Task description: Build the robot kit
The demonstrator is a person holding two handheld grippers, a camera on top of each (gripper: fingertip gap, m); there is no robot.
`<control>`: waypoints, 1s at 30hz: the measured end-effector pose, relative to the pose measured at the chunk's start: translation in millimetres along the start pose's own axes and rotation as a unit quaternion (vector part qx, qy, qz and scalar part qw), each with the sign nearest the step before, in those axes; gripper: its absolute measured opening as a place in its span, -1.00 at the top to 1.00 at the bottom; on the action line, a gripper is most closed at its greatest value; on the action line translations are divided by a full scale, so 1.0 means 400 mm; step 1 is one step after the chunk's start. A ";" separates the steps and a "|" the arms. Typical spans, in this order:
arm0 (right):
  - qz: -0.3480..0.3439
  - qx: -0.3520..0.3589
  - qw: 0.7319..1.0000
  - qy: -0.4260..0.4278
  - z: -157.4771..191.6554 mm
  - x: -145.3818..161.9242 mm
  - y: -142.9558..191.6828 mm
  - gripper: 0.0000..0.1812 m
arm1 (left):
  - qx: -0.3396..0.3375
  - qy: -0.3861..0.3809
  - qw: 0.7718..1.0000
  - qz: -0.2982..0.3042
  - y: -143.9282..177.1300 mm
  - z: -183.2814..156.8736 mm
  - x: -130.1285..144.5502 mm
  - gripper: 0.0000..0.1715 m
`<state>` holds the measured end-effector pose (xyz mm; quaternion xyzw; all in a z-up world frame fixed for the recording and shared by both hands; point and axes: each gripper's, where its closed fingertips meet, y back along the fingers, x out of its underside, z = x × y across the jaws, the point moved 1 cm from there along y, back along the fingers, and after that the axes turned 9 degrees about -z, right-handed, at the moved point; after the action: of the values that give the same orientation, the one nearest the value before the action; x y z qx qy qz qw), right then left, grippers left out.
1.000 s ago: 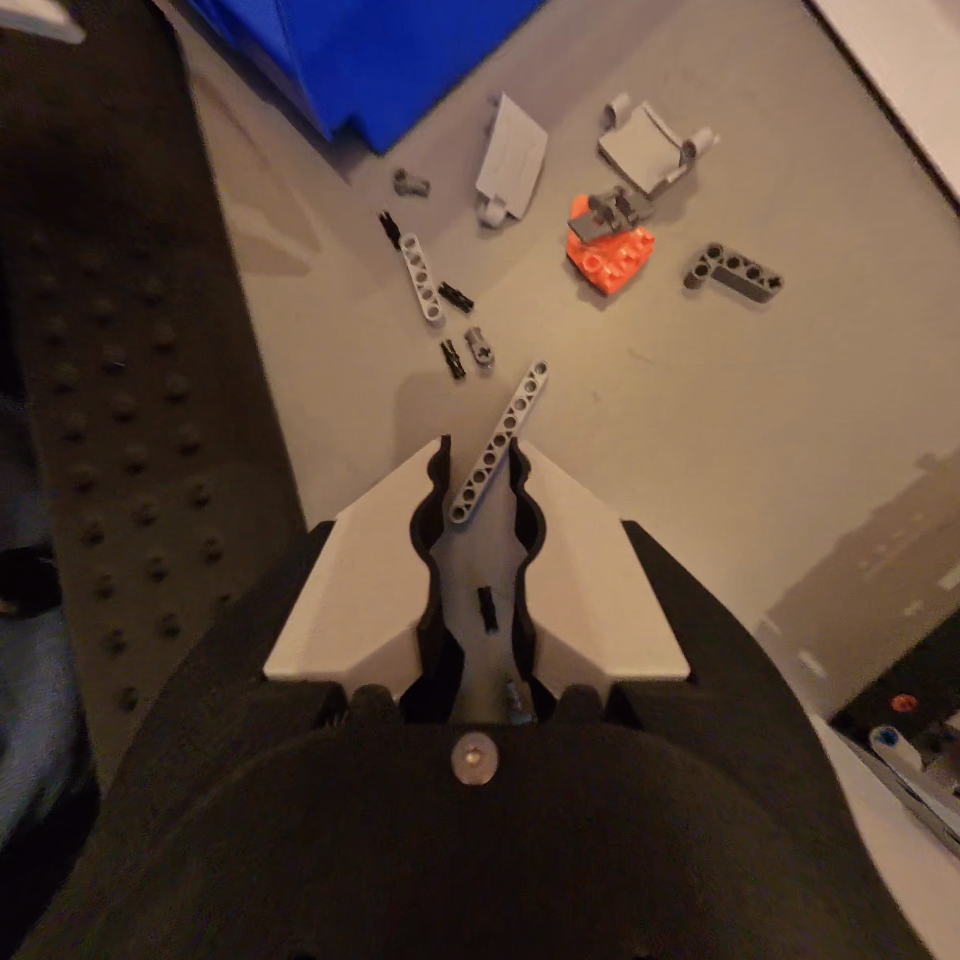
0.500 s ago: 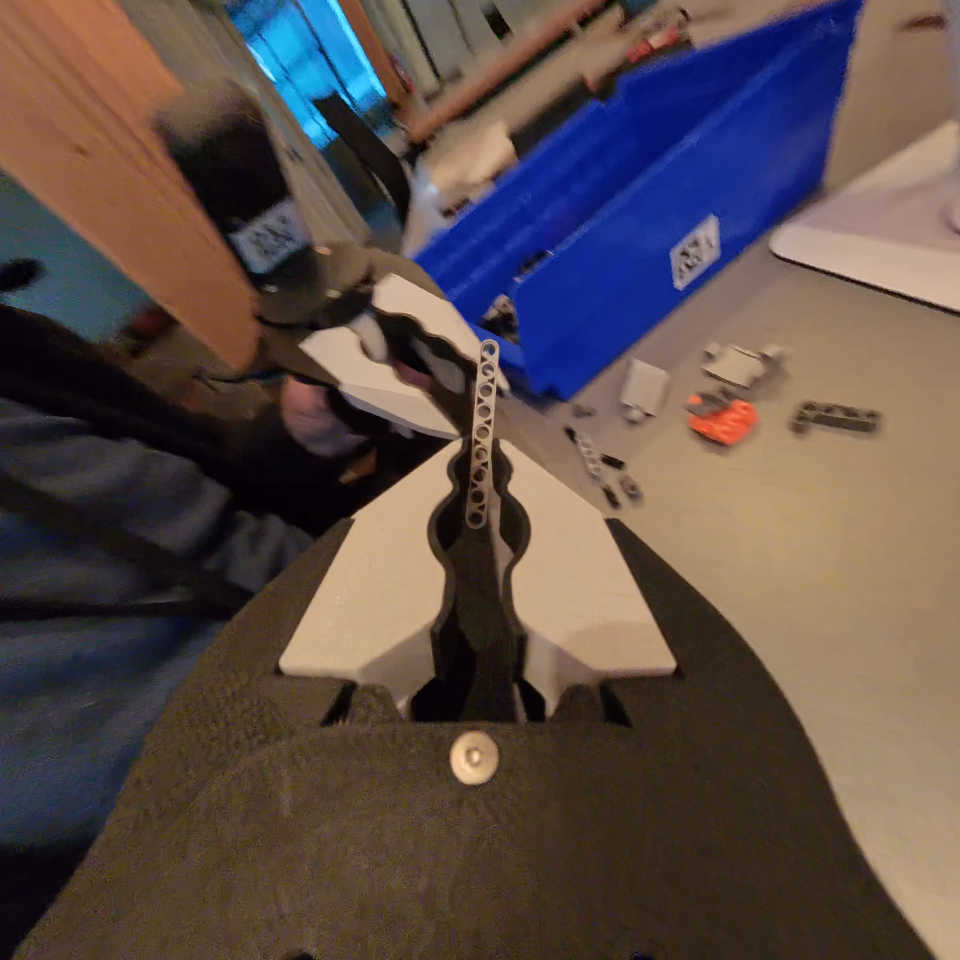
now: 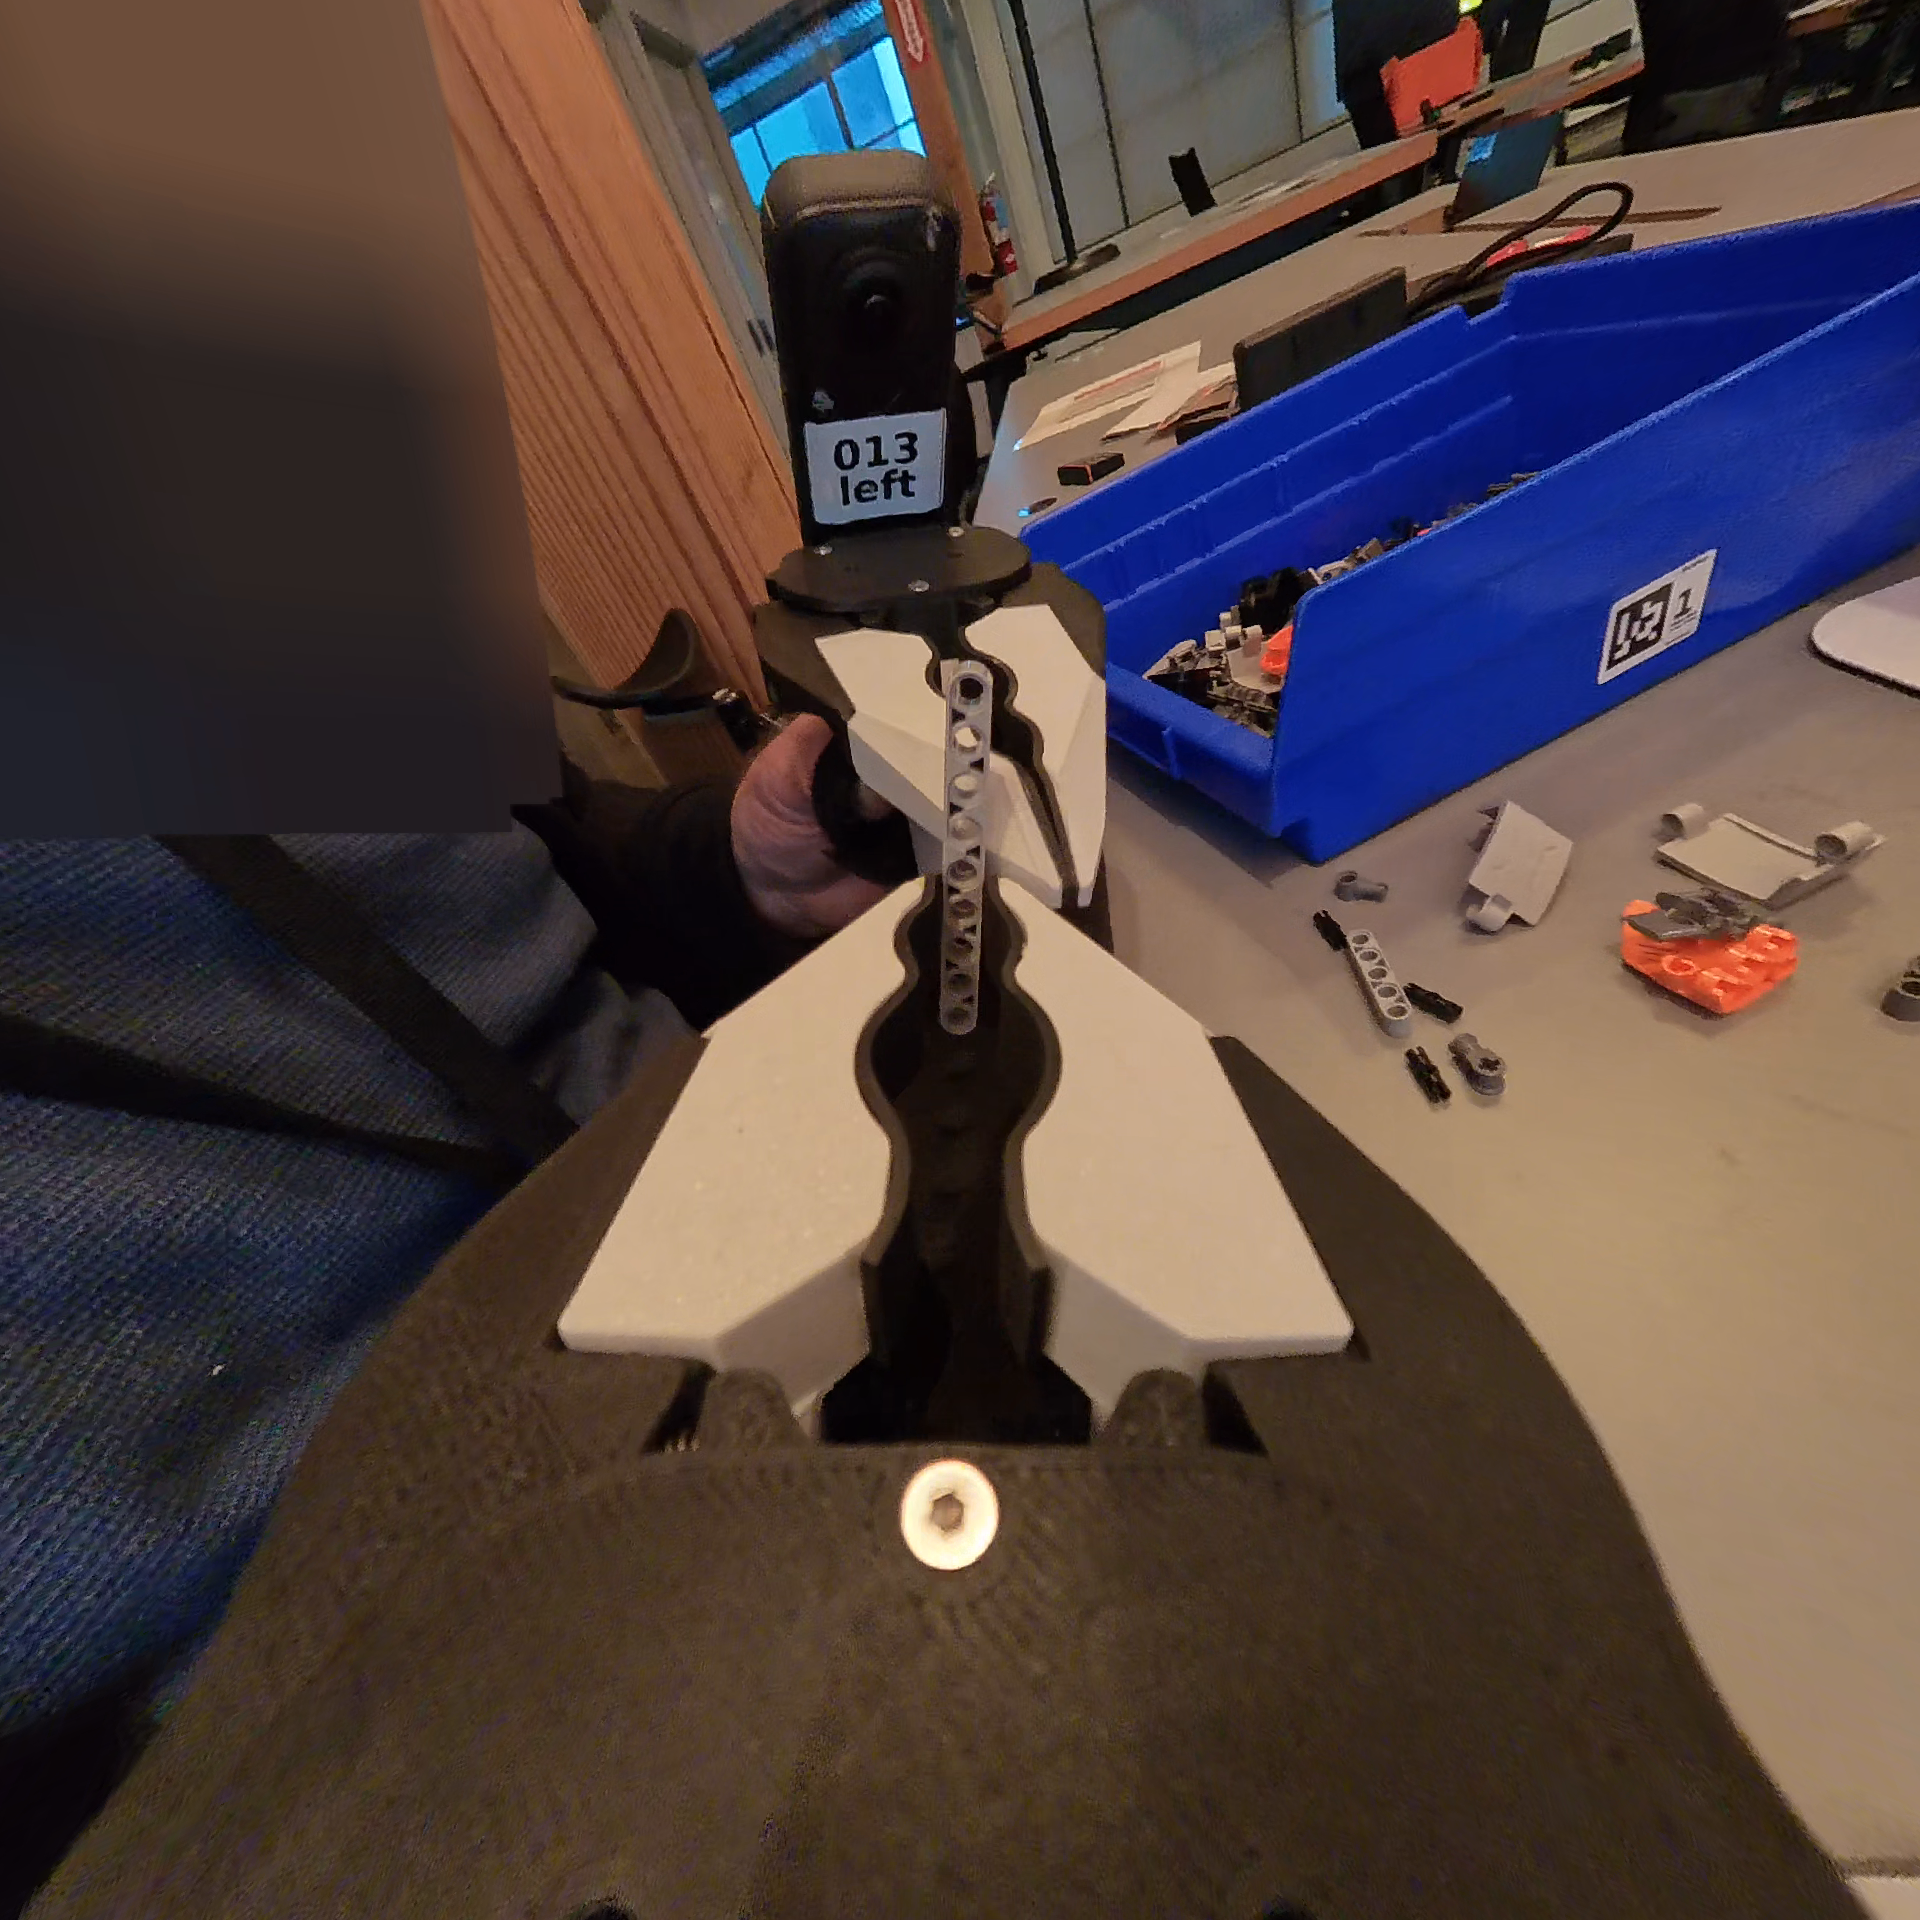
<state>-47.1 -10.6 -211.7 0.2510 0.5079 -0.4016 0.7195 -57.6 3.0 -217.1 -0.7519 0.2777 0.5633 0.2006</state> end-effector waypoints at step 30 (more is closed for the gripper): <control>0.161 0.106 0.977 0.090 -0.169 0.036 -0.050 0.78 | -0.051 -0.062 0.996 -0.027 0.112 0.062 -0.038 0.94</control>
<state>-97.3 25.7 -248.3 0.4392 0.4786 -0.3078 0.6952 -108.0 -13.1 -209.3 -0.7322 0.2150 0.6164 0.1942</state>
